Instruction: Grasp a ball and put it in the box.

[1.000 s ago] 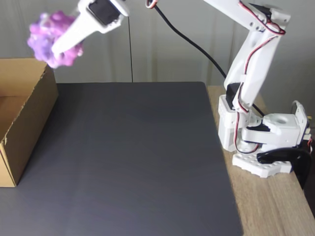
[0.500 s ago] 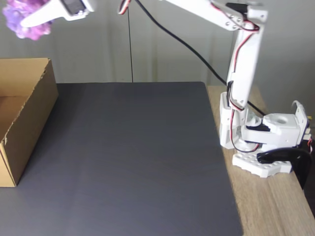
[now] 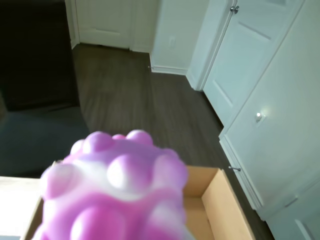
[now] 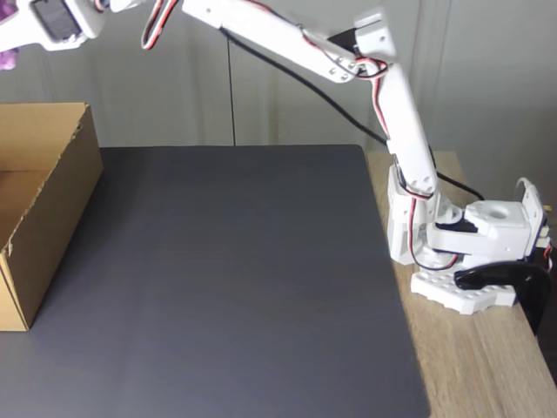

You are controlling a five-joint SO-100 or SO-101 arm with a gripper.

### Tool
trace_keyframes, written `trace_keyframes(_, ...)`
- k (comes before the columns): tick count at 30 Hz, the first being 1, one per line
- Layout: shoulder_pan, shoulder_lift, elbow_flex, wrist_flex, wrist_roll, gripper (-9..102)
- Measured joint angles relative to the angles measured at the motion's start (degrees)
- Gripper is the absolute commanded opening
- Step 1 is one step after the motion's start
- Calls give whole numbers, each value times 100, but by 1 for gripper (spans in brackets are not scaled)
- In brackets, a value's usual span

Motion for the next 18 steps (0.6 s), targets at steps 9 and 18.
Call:
trace_keyframes(9, 18, -817, -9, -1204, -26, 20)
trace_keyframes(18, 272, -1441, 0, -2347, -193, 19)
